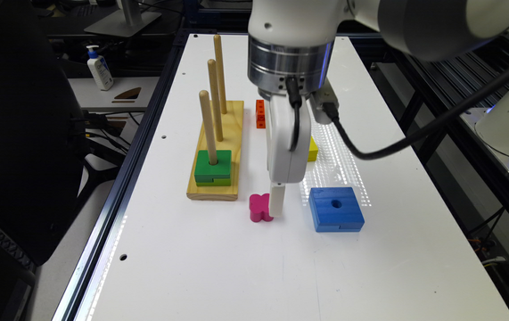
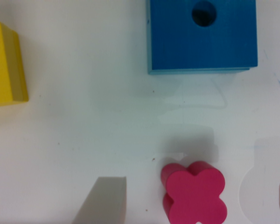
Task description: Pick up pink flower.
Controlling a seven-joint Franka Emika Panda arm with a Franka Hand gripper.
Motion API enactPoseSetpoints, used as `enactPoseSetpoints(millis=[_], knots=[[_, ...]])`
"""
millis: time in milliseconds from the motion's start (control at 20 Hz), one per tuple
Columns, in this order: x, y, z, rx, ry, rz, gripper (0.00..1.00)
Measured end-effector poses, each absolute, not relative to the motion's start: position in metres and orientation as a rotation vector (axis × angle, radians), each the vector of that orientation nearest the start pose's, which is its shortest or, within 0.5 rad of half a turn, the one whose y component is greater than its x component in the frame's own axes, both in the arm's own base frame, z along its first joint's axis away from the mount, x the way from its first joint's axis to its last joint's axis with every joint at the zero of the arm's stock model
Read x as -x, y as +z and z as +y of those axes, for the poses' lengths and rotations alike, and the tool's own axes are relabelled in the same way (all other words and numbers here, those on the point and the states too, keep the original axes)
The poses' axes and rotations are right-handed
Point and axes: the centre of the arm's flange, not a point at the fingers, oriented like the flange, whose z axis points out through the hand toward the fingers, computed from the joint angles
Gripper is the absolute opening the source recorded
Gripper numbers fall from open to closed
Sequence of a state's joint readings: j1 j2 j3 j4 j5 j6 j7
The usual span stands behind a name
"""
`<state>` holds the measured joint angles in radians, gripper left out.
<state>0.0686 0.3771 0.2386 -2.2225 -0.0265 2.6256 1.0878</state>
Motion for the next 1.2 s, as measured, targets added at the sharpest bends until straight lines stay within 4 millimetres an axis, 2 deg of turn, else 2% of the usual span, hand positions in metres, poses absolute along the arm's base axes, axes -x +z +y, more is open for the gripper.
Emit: enactPoseSetpoints(millis=[650,1200], knots=[[-0.539,0.198,0.176,2.826,0.037,1.151,1.0],[-0.54,0.197,0.177,2.825,0.038,1.151,1.0]])
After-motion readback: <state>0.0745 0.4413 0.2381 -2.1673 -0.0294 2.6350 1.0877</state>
